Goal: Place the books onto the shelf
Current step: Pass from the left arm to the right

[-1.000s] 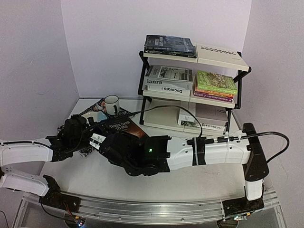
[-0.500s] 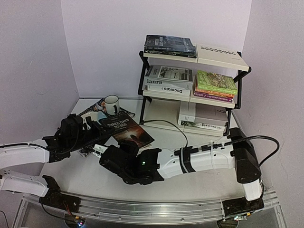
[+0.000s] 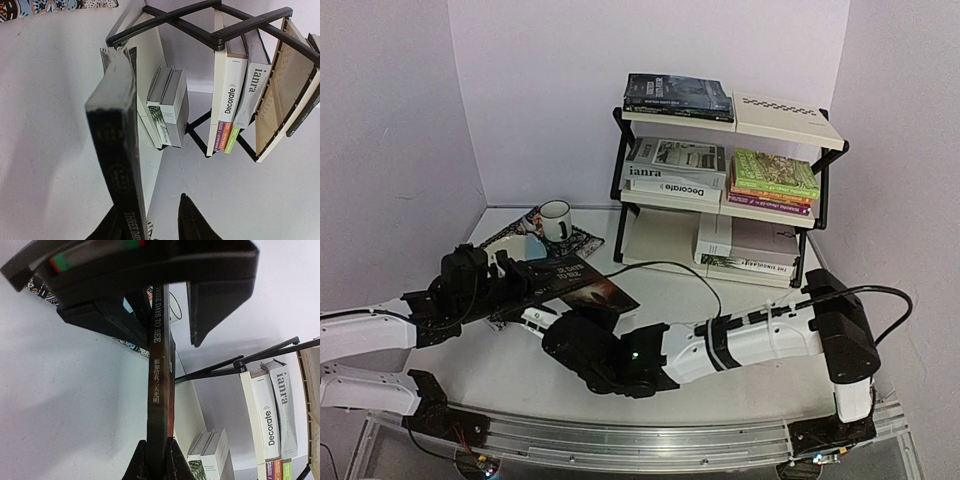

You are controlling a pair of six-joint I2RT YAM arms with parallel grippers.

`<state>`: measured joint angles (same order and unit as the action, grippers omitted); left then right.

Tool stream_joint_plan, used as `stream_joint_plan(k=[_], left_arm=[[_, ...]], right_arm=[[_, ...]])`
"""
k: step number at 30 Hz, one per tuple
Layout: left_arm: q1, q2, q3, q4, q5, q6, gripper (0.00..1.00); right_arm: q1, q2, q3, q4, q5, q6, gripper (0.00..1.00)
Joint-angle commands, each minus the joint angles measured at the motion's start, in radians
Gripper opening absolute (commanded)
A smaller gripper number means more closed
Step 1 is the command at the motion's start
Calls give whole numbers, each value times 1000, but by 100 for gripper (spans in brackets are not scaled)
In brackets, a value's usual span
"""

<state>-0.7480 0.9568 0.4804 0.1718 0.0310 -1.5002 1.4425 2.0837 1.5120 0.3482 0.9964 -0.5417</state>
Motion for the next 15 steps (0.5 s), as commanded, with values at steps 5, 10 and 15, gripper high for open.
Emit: stream_joint_plan(k=[5, 10, 15], left_arm=[[-1, -141, 32, -43, -58, 23, 67], [3, -193, 140, -256, -104, 153, 95], [31, -224, 233, -340, -86, 370, 99]], right_arm=[[-2, -283, -165, 45, -78, -101, 0], [-10, -417, -241, -40, -169, -114, 0], [-51, -541, -236, -225, -294, -54, 0]])
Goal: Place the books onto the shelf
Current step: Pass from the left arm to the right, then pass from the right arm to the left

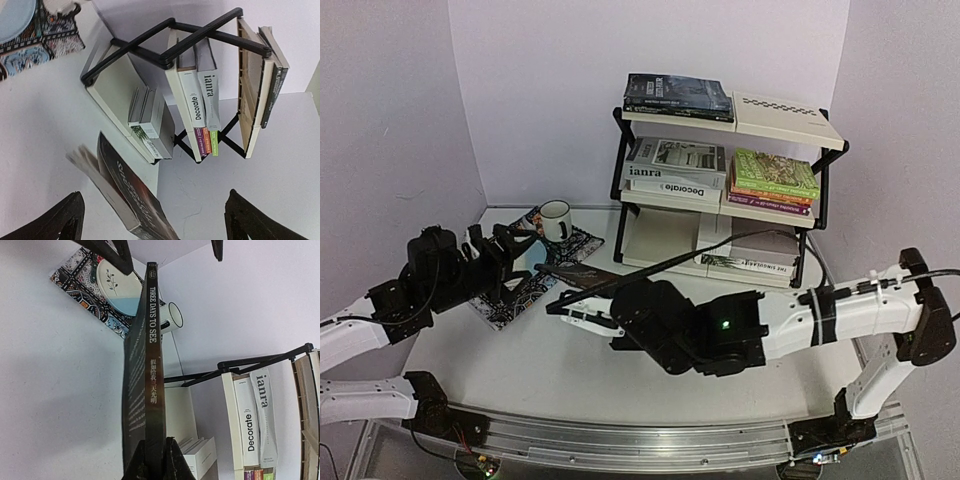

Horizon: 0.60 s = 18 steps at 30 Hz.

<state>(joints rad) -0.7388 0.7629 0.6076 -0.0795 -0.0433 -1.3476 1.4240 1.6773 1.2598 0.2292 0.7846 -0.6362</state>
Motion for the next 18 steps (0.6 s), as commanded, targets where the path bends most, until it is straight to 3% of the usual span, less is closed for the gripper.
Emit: stream_joint_plan(k=[1, 4, 7, 10, 18], left_arm=[[22, -25, 126, -91, -3, 307, 99], [23, -13, 204, -127, 24, 553, 98], [22, -24, 225, -81, 201, 792, 97], [22, -40, 173, 41, 445, 998, 100], [22, -27, 82, 144, 686, 1477, 100]], right_arm=[[-37, -161, 18, -145, -114, 44, 0], [-47, -219, 33, -250, -171, 51, 0], [-70, -278, 60, -377, -226, 80, 0], [-111, -338, 92, -463, -324, 132, 0], [-181, -427, 178, -571, -546, 208, 0]])
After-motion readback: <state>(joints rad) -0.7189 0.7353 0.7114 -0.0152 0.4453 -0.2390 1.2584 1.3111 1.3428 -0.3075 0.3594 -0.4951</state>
